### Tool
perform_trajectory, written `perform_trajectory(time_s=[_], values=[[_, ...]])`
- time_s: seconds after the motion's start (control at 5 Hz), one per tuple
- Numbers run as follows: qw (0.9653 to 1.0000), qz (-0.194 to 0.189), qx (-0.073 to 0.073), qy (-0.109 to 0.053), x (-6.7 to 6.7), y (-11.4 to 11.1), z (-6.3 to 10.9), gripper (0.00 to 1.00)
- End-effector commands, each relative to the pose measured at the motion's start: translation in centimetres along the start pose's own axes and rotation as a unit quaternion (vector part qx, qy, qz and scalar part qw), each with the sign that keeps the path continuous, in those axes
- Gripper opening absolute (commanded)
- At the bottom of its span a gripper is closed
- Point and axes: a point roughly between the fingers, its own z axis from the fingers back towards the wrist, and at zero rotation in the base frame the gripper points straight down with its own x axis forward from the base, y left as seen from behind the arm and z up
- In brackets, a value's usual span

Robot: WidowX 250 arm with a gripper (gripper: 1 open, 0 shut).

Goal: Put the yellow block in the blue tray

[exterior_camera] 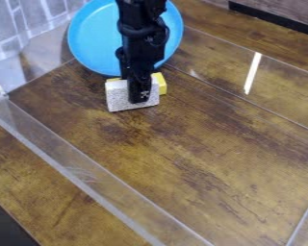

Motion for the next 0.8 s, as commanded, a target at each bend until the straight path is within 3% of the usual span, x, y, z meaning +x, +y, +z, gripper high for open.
perform_trajectory(time_s=[0.0, 0.6], values=[[0.9977, 0.029, -0.039, 0.046, -2.9, -0.8, -3.5, 0.00], [0.9970, 0.040, -0.039, 0.053, -4.2, -0.8, -3.6, 0.00]])
